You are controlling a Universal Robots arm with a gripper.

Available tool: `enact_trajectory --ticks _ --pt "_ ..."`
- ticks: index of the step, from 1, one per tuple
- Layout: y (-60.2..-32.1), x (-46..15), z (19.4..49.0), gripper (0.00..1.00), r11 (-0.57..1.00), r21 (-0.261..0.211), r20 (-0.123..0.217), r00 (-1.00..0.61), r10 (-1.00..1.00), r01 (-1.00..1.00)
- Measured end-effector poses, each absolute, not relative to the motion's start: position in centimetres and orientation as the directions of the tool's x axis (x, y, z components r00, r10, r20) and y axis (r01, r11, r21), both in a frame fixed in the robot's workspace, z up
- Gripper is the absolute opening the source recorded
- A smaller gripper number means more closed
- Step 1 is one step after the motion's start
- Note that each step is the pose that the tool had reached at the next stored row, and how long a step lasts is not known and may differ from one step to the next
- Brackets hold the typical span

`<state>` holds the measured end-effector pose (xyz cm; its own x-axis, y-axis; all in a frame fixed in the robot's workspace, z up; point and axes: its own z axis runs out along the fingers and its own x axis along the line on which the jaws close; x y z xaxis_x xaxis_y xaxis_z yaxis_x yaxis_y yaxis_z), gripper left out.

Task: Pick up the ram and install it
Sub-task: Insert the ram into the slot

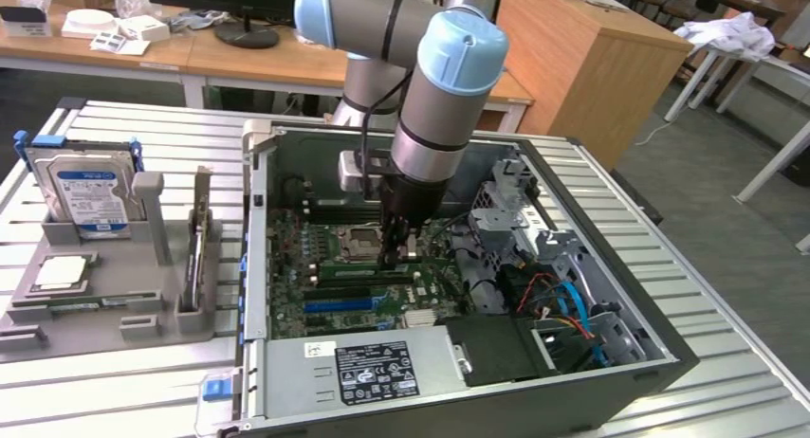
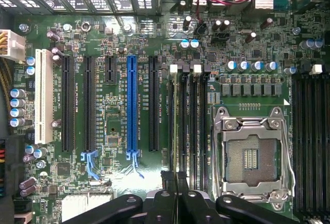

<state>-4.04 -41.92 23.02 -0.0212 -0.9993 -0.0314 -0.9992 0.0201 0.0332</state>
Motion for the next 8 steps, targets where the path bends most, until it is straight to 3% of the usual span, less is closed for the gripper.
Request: enact_trajectory --ticks 8 --pt "-41.90 -4.01 23.00 0.11 0.020 0.034 -0.032 -0.021 -0.999 -0.999"
